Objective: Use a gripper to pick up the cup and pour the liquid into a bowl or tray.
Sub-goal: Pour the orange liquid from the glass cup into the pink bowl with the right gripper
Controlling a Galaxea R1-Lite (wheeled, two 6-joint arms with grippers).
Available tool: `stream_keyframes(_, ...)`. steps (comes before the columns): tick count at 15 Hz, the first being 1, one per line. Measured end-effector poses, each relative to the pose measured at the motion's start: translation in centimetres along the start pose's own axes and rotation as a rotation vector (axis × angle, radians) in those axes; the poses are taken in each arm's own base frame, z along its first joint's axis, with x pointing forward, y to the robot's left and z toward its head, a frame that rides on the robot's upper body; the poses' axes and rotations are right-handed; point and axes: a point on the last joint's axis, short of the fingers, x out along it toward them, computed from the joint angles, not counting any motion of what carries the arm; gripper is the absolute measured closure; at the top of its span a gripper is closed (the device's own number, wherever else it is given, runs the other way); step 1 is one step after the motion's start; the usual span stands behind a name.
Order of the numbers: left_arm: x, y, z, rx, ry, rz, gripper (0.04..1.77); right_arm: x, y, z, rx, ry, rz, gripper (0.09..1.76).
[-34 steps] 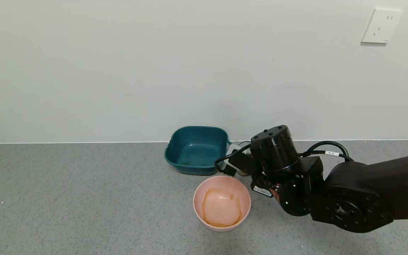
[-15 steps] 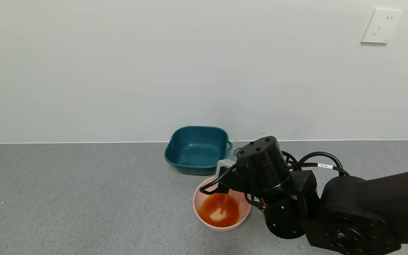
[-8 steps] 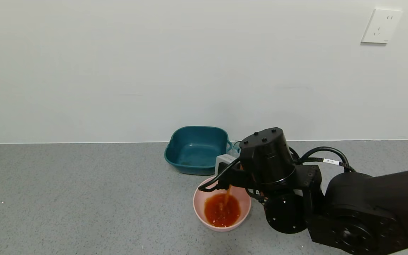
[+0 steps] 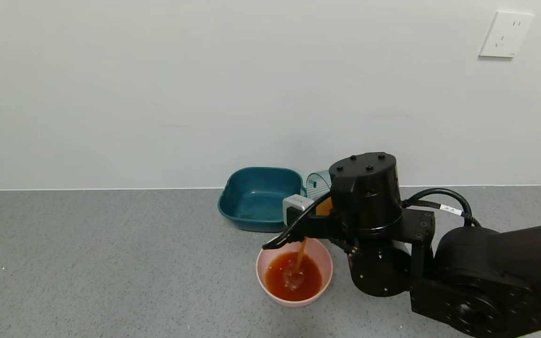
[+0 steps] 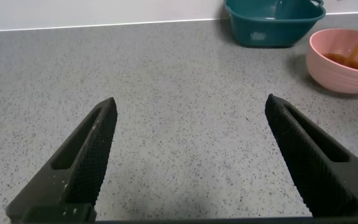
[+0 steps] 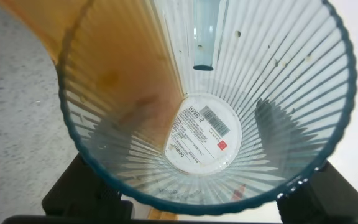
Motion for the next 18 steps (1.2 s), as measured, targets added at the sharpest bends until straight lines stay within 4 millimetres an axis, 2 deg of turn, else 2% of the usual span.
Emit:
stream_keyframes(7,0.0,0.0,0.0,0.0,0.001,0.0,0.09,0.0,-1.5,0.2,-0.07,-0.007,-0.099,0.53)
stream_keyframes(18,0.0,0.0,0.0,0.0,0.0,0.0,0.09,-0.1,-1.4,0.2,-0.082,-0.01,-0.103,0.53)
